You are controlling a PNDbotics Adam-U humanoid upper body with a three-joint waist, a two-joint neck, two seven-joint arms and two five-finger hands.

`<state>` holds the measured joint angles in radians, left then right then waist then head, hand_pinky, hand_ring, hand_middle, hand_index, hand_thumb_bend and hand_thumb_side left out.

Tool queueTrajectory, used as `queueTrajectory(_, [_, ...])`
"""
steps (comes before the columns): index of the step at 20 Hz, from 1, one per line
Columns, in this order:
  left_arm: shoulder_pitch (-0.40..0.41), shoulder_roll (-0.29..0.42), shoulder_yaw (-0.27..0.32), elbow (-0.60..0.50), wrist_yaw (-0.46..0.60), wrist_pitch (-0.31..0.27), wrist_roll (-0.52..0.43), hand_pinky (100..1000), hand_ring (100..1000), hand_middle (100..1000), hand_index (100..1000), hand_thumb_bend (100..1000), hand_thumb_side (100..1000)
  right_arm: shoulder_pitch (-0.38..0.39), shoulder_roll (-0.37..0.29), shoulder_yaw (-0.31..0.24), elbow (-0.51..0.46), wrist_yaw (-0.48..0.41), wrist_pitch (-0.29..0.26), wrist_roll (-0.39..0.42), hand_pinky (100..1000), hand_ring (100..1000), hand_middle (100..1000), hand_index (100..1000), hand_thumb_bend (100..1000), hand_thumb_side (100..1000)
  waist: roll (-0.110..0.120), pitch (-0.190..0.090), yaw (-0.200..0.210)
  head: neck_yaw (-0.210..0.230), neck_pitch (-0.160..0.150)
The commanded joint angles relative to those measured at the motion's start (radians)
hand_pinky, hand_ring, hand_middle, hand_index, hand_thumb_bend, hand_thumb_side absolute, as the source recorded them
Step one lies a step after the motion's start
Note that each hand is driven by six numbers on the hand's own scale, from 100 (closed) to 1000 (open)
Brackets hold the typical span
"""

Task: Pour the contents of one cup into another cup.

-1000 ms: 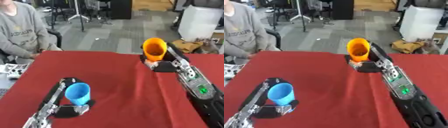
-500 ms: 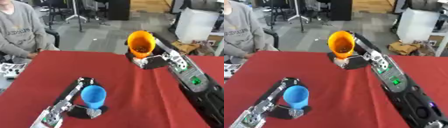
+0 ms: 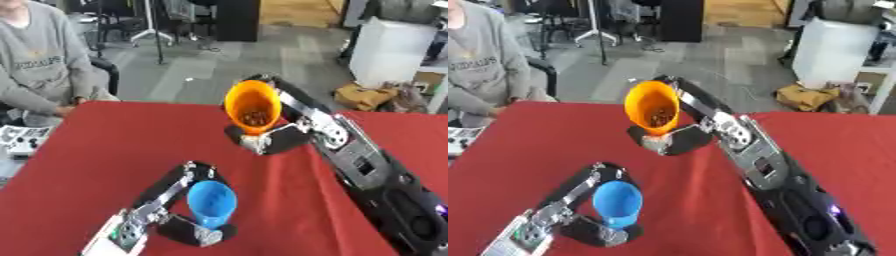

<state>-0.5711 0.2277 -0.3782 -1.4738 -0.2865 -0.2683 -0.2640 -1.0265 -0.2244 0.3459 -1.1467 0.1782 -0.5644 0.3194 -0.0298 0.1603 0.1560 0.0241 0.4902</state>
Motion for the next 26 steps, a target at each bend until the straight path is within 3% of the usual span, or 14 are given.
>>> queueTrajectory(1, [-0.015,0.002,0.001,-0.002,-0.002,-0.009,-0.009,260,337,326,593,414,100,-0.024,-0.006,-0.014,0.003,0.054,-0.049,-0.022,567,537,358,478,100,371,0.003,-0.019,0.002,0.001,-0.008])
queueTrajectory(8, [-0.01,0.001,0.008,0.004,0.0,-0.011,-0.008,260,336,325,592,417,100,-0.027,-0.012,-0.018,-0.018,0.171,-0.137,-0.098,575,538,358,476,100,420,0.003,-0.019,0.003,0.003,-0.009])
queueTrajectory(13, [-0.011,-0.002,0.013,0.008,0.004,-0.01,-0.003,259,336,324,593,420,100,-0.04,-0.019,-0.003,-0.073,0.26,-0.195,-0.131,593,540,355,469,100,527,0.005,-0.021,0.005,0.005,-0.01])
queueTrajectory(17, [-0.018,-0.008,0.012,0.019,0.006,-0.01,-0.003,259,335,323,591,419,100,-0.045,-0.015,0.001,-0.089,0.332,-0.24,-0.144,600,542,357,469,100,524,0.004,-0.022,0.005,0.004,-0.01])
queueTrajectory(26, [-0.022,-0.014,0.01,0.036,0.0,-0.014,-0.005,259,335,323,592,416,100,-0.044,0.003,0.01,-0.076,0.5,-0.286,-0.228,608,544,358,354,100,522,0.004,-0.023,0.004,0.005,-0.013])
